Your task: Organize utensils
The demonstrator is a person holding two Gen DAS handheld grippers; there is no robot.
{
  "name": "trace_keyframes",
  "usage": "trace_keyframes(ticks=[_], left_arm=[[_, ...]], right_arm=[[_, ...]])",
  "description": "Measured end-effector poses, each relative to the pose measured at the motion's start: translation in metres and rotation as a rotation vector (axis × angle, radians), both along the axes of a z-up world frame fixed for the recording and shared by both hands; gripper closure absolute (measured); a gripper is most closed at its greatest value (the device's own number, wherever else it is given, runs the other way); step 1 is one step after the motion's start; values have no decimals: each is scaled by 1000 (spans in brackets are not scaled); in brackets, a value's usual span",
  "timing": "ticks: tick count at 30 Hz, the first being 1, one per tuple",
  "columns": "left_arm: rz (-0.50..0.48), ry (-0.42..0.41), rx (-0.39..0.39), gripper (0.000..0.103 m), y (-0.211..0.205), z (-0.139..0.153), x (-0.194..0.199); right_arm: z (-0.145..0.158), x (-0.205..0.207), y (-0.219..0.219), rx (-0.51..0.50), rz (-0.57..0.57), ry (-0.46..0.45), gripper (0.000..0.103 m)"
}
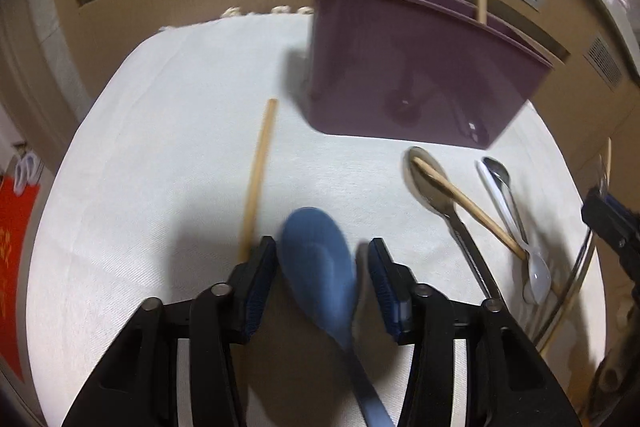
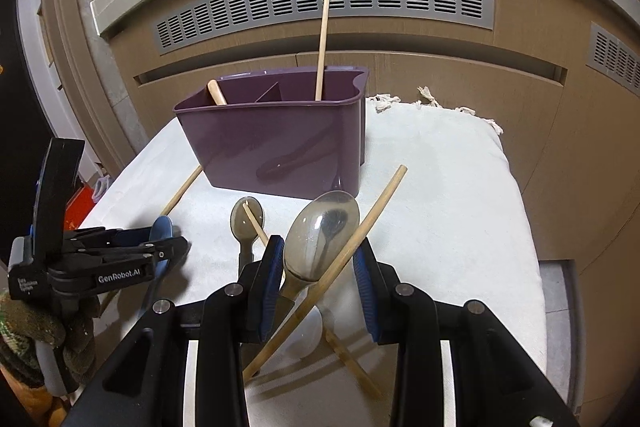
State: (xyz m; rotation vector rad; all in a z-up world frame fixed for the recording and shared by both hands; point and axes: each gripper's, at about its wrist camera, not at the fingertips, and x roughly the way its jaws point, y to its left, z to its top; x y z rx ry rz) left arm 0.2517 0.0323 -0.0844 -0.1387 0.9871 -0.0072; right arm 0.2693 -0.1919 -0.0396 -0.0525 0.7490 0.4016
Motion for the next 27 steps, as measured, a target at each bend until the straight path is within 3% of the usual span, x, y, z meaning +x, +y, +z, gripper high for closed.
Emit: trace_keyframes(ticks=[4,9,14,16,18,23,27], left_arm=[[-37,-65,-13,72,-3,11,-14],[-90,-227,12,73,-12,54,-48],[-134,-391,-6,74,-16,110,-81],[-153,-450,-8,86,-17,133,-92],[-163,-495,-5,86,-16,150,-97],[-168,-589,6,88,-15,190,-106],[-157,-606,4,88,-10,198,-114]], right_arm=[[5,-6,-1,2,4,-12,70],[23,-20,-1,-13,10,-59,74],[66,-40,-3,-3,13,-170,76],[85,-48,-2,-4,13,-221,77],[104,-55,0,-3,20,-269,78],[153,-73,9,-30,44,-403,79],[174,-79,8,-24,46,-437,80]])
